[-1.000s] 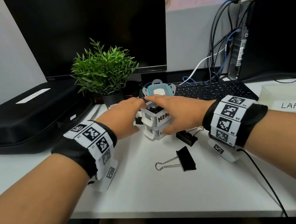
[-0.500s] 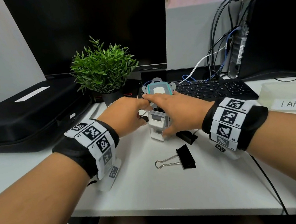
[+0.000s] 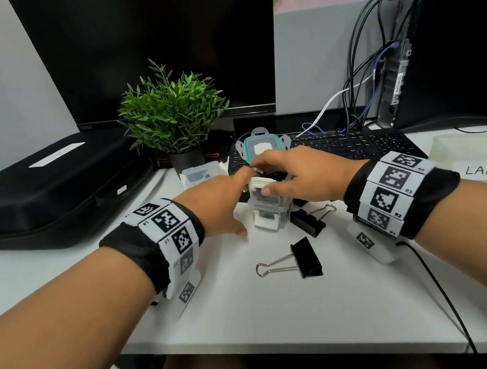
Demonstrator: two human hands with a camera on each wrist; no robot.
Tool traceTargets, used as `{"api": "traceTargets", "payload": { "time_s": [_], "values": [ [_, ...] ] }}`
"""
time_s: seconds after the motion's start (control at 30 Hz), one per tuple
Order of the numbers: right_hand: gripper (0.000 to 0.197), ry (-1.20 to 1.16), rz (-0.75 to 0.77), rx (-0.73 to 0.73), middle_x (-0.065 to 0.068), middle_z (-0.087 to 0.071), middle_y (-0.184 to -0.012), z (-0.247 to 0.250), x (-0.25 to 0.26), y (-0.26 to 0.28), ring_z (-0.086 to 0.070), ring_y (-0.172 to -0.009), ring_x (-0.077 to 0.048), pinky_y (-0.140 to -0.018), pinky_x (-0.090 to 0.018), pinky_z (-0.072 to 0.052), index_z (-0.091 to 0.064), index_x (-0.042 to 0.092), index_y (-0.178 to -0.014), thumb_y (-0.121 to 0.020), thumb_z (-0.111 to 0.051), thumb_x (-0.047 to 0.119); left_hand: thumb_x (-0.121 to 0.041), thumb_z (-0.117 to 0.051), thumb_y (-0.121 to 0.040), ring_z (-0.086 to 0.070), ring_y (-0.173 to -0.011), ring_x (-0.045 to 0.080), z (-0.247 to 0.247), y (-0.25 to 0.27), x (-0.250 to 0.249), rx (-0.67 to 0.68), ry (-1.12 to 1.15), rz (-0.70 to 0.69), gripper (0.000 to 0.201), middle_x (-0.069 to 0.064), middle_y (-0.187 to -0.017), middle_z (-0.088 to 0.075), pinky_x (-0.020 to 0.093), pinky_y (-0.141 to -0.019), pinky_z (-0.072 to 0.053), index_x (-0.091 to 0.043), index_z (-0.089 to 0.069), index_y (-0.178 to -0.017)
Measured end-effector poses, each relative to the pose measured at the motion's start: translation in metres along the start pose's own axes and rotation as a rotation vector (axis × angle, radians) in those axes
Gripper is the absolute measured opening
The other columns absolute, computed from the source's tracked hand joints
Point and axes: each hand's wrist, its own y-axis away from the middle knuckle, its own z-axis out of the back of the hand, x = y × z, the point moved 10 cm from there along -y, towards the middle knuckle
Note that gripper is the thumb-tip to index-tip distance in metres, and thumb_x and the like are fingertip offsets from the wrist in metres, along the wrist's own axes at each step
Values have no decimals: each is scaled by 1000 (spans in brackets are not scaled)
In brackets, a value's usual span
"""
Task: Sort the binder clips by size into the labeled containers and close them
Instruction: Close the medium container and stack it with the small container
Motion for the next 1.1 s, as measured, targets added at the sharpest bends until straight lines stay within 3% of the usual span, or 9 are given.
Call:
{"api": "traceTargets", "payload": {
  "time_s": [0.1,0.23,0.33,0.47,0.6,0.83,1.0,1.1],
  "values": [
    [47,-119,-8,12,5,-56,-131,-2,-6,-1,-50,-125,-9,-99,-29,-45,-47,25,-134,-89,-62,29,-33,-86,-63,-56,-109,19,-6,-4,1,6,124,5,97,1,-122,-57,39,-91,-49,-23,-20,-133],
    [48,-219,-23,23,5,-55,-135,-2,-7,0,-49,-125,-4,-103,-26,-42,-48,21,-135,-89,-60,16,-35,-86,-62,-58,-101,18,-6,-6,2,-42,212,46,100,3,-115,-58,39,-88,-51,-25,-16,-132],
    [48,-197,-29,20,7,-53,-135,0,-7,1,-51,-120,-2,-92,-15,-42,-46,21,-135,-89,-59,15,-34,-86,-62,-60,-98,21,-8,-8,2,-38,171,72,104,5,-113,-61,40,-86,-52,-28,-11,-135],
    [50,-226,-36,11,3,-52,-137,0,-8,-1,-47,-128,-7,-105,-29,-40,-44,22,-135,-88,-60,16,-30,-85,-65,-57,-85,17,-15,-11,5,-27,199,148,111,1,-103,-60,30,-79,-49,-21,-6,-142],
    [52,-206,-45,20,5,-51,-138,-1,-10,-2,-45,-129,-5,-104,-28,-41,-43,24,-137,-88,-60,18,-34,-82,-68,-62,-88,21,-28,-15,7,43,129,203,114,3,-99,-65,35,-79,-53,-17,0,-146],
    [51,-196,-58,15,4,-53,-137,-1,-8,1,-48,-126,-5,-103,-22,-40,-44,21,-137,-89,-60,17,-24,-85,-63,-61,-100,23,-33,-26,14,73,286,266,96,4,-111,-64,40,-89,-50,-15,-26,-139],
    [49,-192,-50,2,2,-53,-136,0,-7,0,-49,-126,-7,-106,-25,-39,-46,18,-136,-89,-60,17,-12,-78,-68,-66,-93,24,-31,-24,16,85,304,292,86,4,-118,-62,39,-81,-57,-16,-29,-139],
    [49,-188,-43,0,2,-54,-135,0,-7,0,-50,-124,-8,-107,-29,-40,-47,19,-135,-88,-60,16,-10,-76,-68,-65,-92,25,-31,-24,15,101,318,285,92,3,-116,-63,40,-79,-57,-20,-23,-143]
  ]
}}
